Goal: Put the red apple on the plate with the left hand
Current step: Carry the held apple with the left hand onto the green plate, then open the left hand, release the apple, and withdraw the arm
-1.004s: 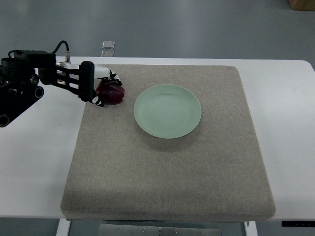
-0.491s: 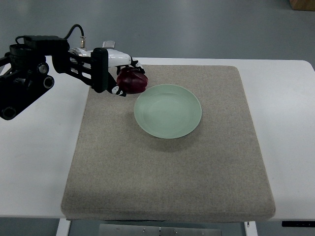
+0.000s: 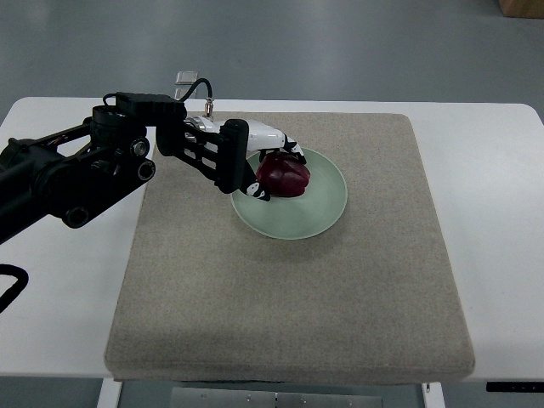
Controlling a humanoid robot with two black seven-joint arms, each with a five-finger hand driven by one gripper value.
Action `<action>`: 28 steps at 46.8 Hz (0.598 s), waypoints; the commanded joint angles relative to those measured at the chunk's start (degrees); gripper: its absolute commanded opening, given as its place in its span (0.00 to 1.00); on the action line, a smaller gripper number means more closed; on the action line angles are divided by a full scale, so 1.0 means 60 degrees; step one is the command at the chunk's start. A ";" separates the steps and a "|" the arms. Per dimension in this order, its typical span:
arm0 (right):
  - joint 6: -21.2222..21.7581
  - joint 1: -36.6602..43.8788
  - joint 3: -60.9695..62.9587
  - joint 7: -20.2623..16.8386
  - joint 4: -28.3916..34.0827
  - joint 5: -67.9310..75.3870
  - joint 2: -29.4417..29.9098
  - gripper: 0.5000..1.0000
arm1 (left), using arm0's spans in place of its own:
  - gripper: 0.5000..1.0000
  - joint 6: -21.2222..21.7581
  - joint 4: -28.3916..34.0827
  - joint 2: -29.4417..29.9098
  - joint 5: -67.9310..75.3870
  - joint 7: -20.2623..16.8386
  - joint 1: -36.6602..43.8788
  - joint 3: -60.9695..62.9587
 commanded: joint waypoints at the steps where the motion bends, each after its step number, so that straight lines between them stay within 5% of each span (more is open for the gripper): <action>1: 0.0000 -0.0002 0.0000 0.0000 0.0011 0.0000 0.0000 0.86 | 0.68 0.0007 0.0042 -0.0116 -0.0045 0.0001 0.0026 0.0052; 4: 0.0000 -0.0002 0.0000 0.0000 -0.0003 0.0000 0.0000 0.86 | 0.99 0.0007 0.0042 -0.0146 -0.0162 0.0001 0.0011 0.0067; 19: 0.0000 -0.0002 0.0000 0.0000 -0.0003 0.0000 0.0000 0.86 | 1.00 0.0036 0.0100 0.0015 -0.1728 0.0001 -0.0047 -0.0036; 28: 0.0000 -0.0002 0.0000 0.0000 -0.0003 0.0000 0.0000 0.86 | 1.00 0.0022 0.0202 0.1229 -0.5021 0.0044 -0.0399 -0.0138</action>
